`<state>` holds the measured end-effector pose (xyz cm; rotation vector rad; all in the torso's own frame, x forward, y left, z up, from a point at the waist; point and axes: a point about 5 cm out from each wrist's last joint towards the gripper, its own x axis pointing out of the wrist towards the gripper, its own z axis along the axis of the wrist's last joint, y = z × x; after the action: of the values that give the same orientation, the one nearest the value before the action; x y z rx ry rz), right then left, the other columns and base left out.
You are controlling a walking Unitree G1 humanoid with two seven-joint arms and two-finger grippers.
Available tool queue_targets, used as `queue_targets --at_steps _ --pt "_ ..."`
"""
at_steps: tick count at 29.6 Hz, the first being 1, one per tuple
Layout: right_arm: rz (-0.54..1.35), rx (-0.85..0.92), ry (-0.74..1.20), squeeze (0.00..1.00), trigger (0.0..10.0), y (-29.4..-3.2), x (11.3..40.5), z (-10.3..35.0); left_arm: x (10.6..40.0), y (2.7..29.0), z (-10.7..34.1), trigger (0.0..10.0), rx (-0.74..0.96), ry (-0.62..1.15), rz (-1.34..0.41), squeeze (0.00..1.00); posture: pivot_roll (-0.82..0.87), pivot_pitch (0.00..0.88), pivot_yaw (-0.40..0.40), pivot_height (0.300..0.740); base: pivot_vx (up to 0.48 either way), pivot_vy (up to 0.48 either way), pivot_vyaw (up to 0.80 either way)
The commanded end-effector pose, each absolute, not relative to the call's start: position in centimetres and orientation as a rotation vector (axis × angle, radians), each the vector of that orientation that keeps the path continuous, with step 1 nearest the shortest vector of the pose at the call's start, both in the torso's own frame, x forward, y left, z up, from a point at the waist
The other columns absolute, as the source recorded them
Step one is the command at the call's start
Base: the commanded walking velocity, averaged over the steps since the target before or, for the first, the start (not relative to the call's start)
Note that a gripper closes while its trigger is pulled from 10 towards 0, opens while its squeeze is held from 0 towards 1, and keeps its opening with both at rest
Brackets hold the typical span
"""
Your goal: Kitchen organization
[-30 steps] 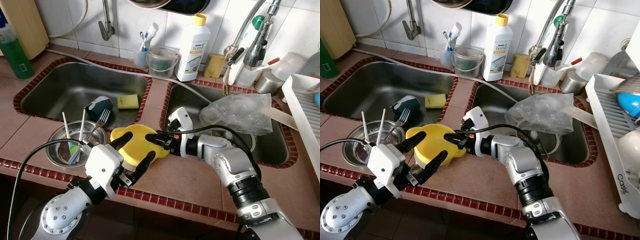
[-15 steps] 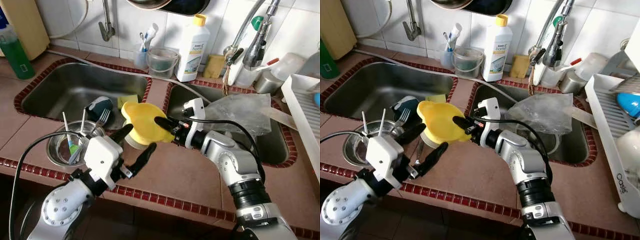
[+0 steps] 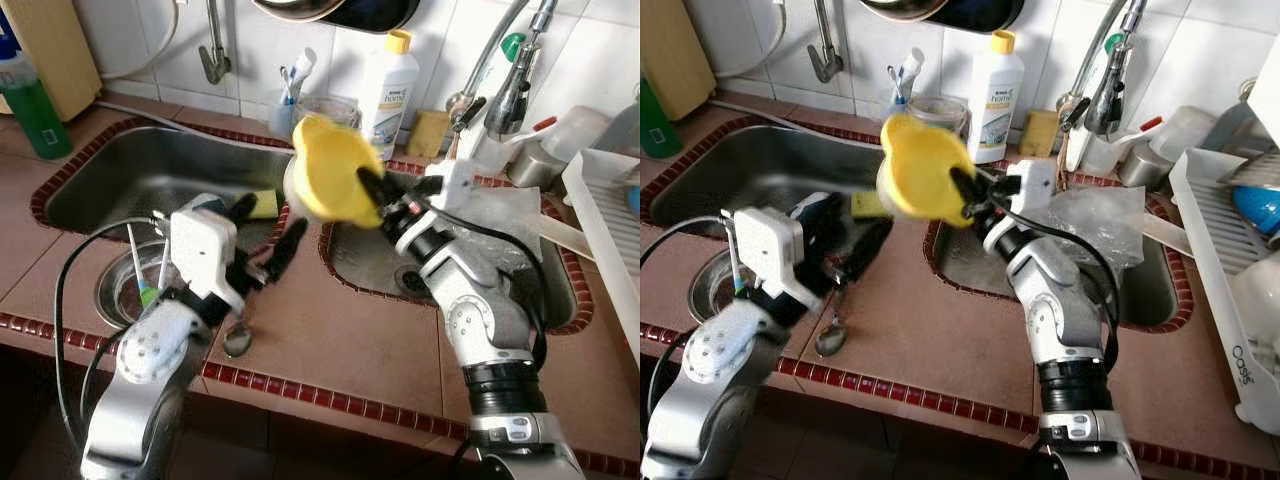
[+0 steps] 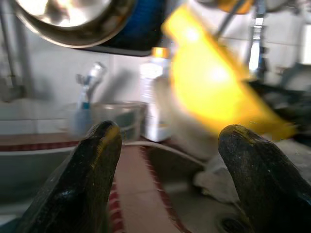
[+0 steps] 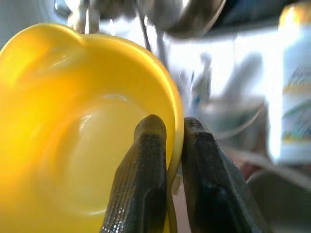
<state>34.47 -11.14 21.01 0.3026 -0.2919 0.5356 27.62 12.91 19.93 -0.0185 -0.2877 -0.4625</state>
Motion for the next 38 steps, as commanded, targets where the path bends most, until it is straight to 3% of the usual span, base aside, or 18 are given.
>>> queue_targets --at_steps 1,2,12,21,27,38 --pt "0.485 0.276 -0.378 0.0 7.5 -11.6 34.0 21.9 28.4 13.2 19.6 10.0 -0.004 -0.272 -0.404 0.0 -0.04 0.045 -0.033 0.74 0.0 0.0 0.0" --pt "0.461 0.26 -0.405 0.0 10.0 -11.7 33.9 22.1 28.7 13.2 19.6 10.0 -0.007 -0.266 -0.389 0.0 -0.05 0.043 -0.03 0.74 0.0 0.0 0.0" --pt "0.26 0.18 -0.524 0.0 10.0 -11.5 32.4 22.1 30.9 13.1 18.1 10.0 0.025 -0.208 -0.299 0.0 -0.07 0.01 -0.011 0.74 0.0 0.0 0.0" --pt "0.26 0.002 -0.563 0.0 10.0 -12.1 31.2 21.0 31.9 14.0 18.6 10.0 -0.008 -0.252 -0.243 0.0 -0.08 0.0 -0.009 0.74 0.0 0.0 0.0" --pt "0.197 -0.008 -0.554 0.0 10.0 -13.2 31.1 20.3 32.4 14.5 18.5 10.0 -0.003 -0.247 -0.22 0.0 -0.09 0.0 -0.001 0.74 0.0 0.0 0.0" --pt "0.161 0.0 -0.562 0.0 10.0 -12.8 30.9 20.0 32.3 13.9 17.7 10.0 -0.024 -0.214 -0.257 0.0 -0.09 0.007 0.012 0.74 0.0 0.1 0.0"
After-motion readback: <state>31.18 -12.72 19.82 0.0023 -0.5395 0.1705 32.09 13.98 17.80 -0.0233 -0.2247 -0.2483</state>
